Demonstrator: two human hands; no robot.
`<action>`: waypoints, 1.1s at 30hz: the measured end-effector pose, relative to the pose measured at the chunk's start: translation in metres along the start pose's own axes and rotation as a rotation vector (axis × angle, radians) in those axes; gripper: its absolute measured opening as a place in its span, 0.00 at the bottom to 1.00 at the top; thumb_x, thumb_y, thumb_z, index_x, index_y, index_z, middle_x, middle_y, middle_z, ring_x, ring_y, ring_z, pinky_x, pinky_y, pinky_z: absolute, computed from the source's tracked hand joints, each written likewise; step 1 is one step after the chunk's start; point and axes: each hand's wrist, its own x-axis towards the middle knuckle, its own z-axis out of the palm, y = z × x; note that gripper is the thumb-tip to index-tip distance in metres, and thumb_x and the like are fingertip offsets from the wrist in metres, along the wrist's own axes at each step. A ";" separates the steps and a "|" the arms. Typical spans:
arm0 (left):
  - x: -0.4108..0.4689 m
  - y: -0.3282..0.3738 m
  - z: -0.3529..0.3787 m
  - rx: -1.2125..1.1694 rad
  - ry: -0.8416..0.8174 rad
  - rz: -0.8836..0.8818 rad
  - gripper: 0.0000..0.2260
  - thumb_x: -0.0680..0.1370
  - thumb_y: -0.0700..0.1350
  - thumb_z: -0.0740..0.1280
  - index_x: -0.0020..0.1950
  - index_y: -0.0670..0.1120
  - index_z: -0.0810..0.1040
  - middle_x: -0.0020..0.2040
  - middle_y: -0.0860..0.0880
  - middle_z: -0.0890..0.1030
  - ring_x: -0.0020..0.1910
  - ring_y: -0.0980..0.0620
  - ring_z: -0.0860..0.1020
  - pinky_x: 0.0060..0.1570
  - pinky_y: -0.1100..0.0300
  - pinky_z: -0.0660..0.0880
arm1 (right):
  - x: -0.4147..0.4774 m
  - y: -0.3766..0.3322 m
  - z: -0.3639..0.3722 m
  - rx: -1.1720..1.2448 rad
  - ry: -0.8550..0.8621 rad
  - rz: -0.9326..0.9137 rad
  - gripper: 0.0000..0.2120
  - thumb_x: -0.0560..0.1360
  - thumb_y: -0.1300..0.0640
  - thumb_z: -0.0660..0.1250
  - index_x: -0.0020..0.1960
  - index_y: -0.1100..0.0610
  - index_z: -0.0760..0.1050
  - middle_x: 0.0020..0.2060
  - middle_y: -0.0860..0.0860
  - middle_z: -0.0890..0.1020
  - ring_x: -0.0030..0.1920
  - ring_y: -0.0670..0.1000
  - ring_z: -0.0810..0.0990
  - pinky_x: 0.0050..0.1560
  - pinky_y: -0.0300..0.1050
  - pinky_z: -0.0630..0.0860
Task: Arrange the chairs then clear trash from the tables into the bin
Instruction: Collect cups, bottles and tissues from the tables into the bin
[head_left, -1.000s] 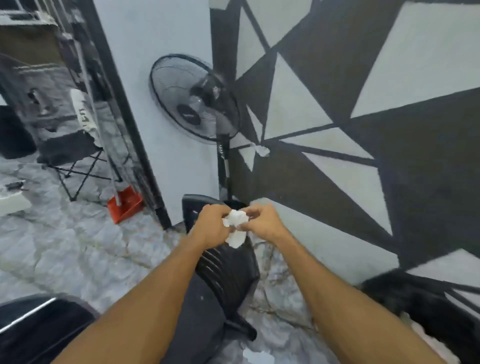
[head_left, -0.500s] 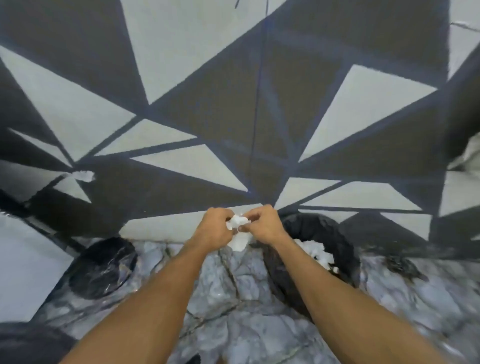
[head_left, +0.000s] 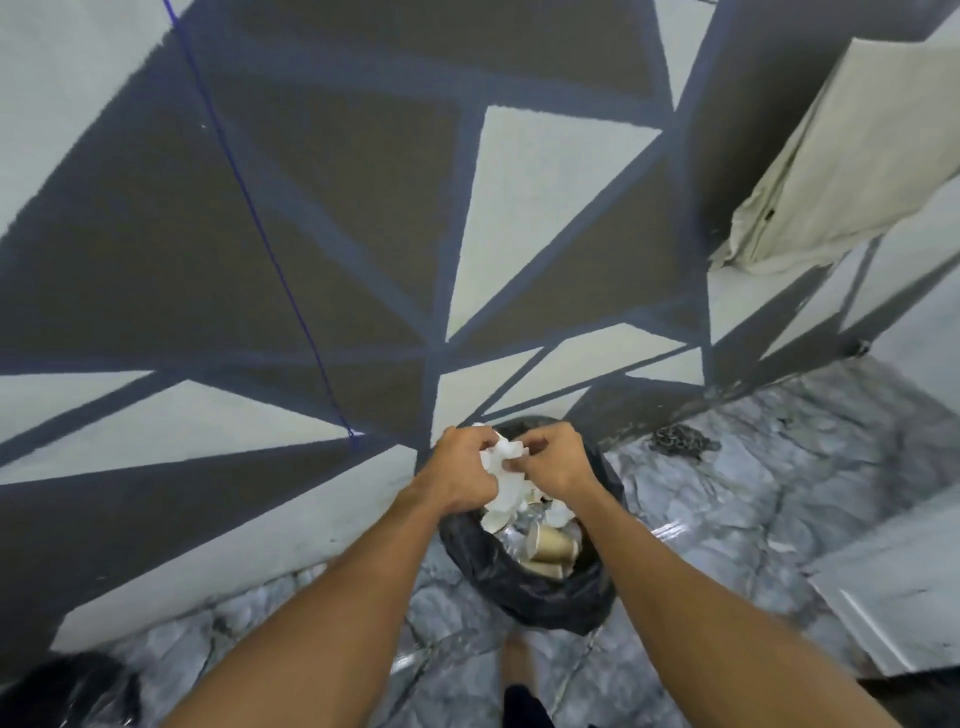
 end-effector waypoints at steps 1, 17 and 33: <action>0.014 0.002 0.005 0.000 -0.030 0.014 0.19 0.65 0.40 0.68 0.53 0.54 0.83 0.47 0.53 0.83 0.45 0.50 0.81 0.43 0.55 0.81 | 0.012 0.006 -0.005 -0.012 0.011 0.017 0.08 0.64 0.63 0.80 0.42 0.58 0.86 0.37 0.52 0.86 0.35 0.46 0.80 0.40 0.44 0.80; 0.228 0.003 0.092 0.203 -0.067 -0.086 0.13 0.72 0.39 0.71 0.54 0.49 0.84 0.51 0.47 0.84 0.51 0.45 0.81 0.50 0.52 0.79 | 0.216 0.119 -0.048 0.037 -0.005 0.299 0.13 0.62 0.66 0.80 0.39 0.51 0.83 0.34 0.49 0.85 0.38 0.50 0.84 0.42 0.43 0.81; 0.284 -0.032 0.139 0.201 -0.251 -0.287 0.21 0.73 0.35 0.68 0.67 0.43 0.79 0.64 0.41 0.79 0.61 0.43 0.79 0.63 0.55 0.75 | 0.263 0.189 -0.027 0.050 -0.119 0.567 0.11 0.70 0.63 0.70 0.51 0.55 0.82 0.48 0.56 0.84 0.49 0.56 0.83 0.48 0.47 0.82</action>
